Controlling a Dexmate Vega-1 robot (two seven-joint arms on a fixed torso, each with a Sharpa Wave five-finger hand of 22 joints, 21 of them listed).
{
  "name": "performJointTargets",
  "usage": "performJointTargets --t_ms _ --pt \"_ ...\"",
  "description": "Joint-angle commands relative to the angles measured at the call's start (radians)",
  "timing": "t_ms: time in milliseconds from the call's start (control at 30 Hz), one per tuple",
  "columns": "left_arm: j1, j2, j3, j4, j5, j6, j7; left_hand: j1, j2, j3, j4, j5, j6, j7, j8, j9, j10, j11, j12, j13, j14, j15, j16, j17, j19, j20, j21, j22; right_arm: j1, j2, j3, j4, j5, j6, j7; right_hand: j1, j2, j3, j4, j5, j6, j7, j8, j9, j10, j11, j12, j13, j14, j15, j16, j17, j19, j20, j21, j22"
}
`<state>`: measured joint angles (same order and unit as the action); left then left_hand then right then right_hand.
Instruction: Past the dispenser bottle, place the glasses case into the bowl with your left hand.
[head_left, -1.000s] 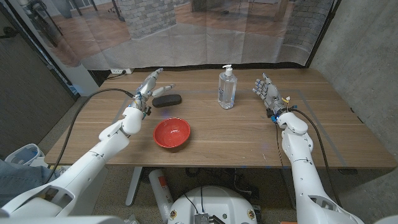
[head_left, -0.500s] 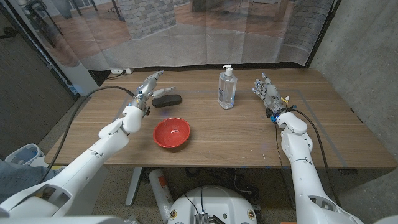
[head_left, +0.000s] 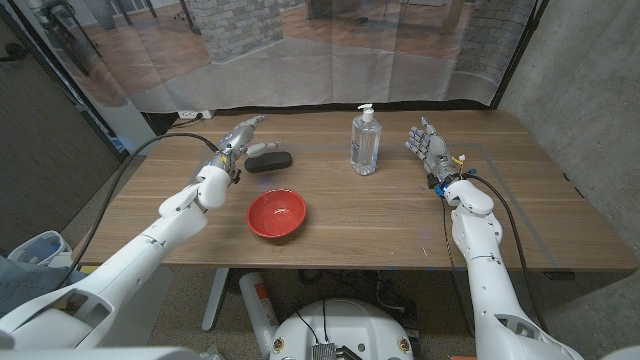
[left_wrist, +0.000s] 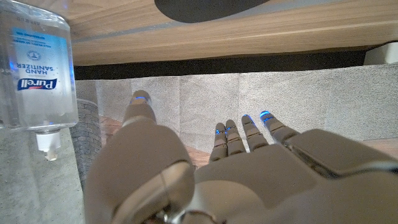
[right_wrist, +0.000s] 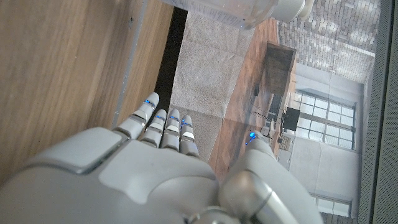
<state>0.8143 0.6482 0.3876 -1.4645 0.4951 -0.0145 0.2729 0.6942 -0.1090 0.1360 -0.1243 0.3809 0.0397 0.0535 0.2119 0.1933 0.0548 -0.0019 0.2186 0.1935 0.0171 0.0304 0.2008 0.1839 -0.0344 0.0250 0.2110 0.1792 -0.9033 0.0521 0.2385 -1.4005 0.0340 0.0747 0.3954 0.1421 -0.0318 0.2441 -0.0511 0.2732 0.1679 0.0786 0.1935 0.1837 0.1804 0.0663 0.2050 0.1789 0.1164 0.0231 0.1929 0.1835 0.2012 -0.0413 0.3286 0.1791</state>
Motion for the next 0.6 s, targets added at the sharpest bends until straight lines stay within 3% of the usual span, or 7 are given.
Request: performJointTargets --t_ms 33,600 --pt "-0.028 0.009 0.038 0.012 0.032 0.044 -0.031 0.0 -0.011 -0.004 -0.002 0.004 0.004 0.002 0.005 0.003 0.002 0.008 0.002 0.005 0.01 0.004 0.003 0.003 0.008 -0.01 0.006 0.003 0.013 0.003 0.004 0.017 0.003 0.013 -0.005 0.007 0.008 0.001 -0.003 -0.006 0.006 -0.004 0.002 0.004 0.007 0.001 0.001 0.002 0.01 0.002 0.004 0.005 0.007 -0.012 -0.002 0.003" --pt "-0.028 0.041 0.059 -0.006 0.052 0.086 -0.076 0.001 -0.017 -0.012 -0.002 0.006 0.003 0.004 0.003 0.003 0.003 0.009 0.001 0.005 0.009 0.004 0.0 0.003 0.004 -0.009 0.002 0.003 0.042 0.009 0.002 0.05 -0.008 0.01 -0.015 0.008 0.011 0.0 -0.004 -0.007 0.007 -0.004 0.002 0.004 0.01 0.0 0.002 0.002 0.014 0.002 0.004 0.005 0.01 -0.011 -0.007 0.003"
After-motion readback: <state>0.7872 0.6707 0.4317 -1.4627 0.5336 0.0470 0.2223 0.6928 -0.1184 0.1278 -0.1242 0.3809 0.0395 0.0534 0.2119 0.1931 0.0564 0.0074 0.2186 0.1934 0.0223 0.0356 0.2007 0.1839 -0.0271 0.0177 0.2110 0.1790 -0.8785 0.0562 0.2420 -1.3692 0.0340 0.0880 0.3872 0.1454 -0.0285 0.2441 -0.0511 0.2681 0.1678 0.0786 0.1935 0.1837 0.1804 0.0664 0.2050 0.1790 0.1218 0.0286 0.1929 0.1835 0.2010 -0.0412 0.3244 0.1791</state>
